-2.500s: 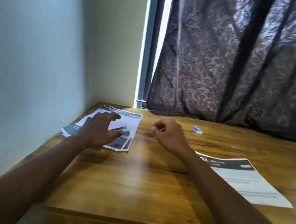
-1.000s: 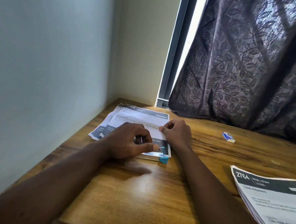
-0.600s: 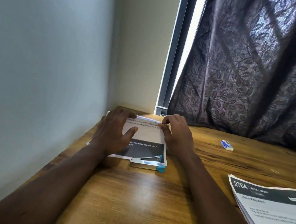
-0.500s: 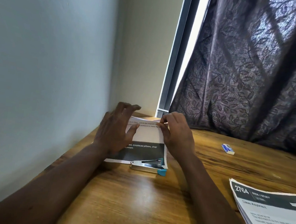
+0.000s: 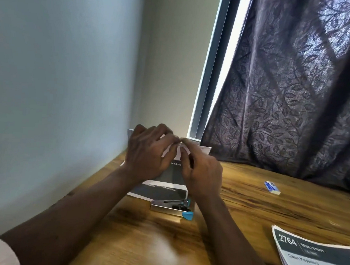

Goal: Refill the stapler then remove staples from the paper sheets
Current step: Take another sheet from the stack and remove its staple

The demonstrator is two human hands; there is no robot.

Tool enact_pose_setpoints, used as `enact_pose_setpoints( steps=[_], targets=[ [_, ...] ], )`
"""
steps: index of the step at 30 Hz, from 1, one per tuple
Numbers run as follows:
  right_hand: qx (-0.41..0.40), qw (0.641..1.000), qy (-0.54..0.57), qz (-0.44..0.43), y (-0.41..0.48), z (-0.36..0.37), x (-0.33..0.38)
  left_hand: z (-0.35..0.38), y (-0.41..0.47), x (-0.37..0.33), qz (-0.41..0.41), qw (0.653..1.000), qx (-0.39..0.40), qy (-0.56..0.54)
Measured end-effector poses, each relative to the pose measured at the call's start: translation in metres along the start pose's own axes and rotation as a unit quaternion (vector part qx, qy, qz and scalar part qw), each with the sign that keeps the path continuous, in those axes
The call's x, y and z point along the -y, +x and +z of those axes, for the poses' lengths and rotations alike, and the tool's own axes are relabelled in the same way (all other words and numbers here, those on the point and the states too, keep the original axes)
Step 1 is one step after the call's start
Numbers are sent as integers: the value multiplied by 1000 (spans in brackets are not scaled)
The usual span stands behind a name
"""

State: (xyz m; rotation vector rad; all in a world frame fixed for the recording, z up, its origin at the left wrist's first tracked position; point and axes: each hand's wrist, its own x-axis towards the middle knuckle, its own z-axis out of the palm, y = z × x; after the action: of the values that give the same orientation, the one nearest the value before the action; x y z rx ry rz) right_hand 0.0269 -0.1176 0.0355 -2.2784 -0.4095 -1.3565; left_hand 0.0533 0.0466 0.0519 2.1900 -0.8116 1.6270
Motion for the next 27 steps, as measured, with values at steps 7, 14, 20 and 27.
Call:
enact_pose_setpoints(
  steps=[7, 14, 20, 27],
  targets=[
    [-9, 999, 36, -2, 1, -1, -14, 11, -8, 8, -8, 999, 14, -28],
    [-62, 996, 60, -9, 5, -13, -27, 6, -10, 29, -34, 997, 45, -55],
    [-96, 986, 110, 80, 4, -23, -44, -2, -12, 35, -85, 992, 48, -77],
    [-85, 851, 355, 378, 5, -28, -65, -2, -18, 28, -90, 982, 34, -165]
  ],
)
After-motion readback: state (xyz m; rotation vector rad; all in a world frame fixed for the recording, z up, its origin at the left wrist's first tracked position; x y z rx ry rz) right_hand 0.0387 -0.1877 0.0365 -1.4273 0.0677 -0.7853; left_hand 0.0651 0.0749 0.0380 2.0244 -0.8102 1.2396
